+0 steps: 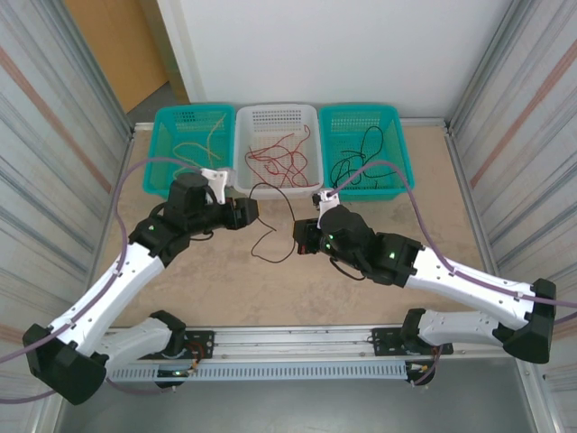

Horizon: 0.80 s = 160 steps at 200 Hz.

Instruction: Untangle the cables

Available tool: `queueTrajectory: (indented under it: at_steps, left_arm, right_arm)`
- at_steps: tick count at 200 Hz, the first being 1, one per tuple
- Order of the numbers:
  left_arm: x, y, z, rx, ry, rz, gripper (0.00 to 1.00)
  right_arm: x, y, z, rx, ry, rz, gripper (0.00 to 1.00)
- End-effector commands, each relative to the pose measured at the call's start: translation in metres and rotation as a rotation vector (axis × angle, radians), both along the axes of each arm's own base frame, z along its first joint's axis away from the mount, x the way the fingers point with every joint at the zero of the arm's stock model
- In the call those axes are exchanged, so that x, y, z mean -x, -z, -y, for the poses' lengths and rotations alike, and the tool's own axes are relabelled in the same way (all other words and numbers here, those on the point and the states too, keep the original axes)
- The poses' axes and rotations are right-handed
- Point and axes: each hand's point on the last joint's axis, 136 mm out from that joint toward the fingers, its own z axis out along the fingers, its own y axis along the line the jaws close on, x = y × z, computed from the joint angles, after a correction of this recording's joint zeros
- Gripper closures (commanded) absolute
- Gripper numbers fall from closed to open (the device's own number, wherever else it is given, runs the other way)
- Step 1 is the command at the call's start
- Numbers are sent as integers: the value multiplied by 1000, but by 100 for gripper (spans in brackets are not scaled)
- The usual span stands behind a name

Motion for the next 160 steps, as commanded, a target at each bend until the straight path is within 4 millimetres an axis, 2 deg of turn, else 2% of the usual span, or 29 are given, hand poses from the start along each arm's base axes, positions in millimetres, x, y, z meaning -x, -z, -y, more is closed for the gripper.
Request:
queueTrajectory:
  at_steps: [1, 42, 51, 75, 83, 97, 105, 127, 160]
  left_arm:
    - [-6, -25, 3, 28, 24, 68, 60]
    - [-8, -34, 5, 47, 32, 83, 90]
    - [-8, -37, 5, 49, 29, 86, 100]
    - [-5, -53, 5, 69, 37, 108, 100]
    - [-2, -62, 5, 83, 46, 119, 100]
    - [3, -77, 7, 114, 61, 141, 100]
    - [6, -87, 7, 135, 71, 152, 100]
    - [15, -108, 9, 184, 98, 171, 100]
    - [25, -133, 9, 241, 114, 197, 100]
  right_arm:
    - [6, -12, -2, -24, -37, 36, 100]
    - [7, -15, -3, -26, -45, 38, 100]
    - [7, -15, -2, -22, -43, 39, 100]
    - [4, -14, 4, 3, -16, 42, 100]
    - [2, -12, 8, 18, 1, 41, 88]
    - [-1, -8, 14, 48, 32, 42, 58]
    - [-1, -7, 16, 56, 37, 41, 47]
    - [-1, -4, 14, 57, 28, 35, 38]
    - [0, -4, 8, 47, 4, 34, 34]
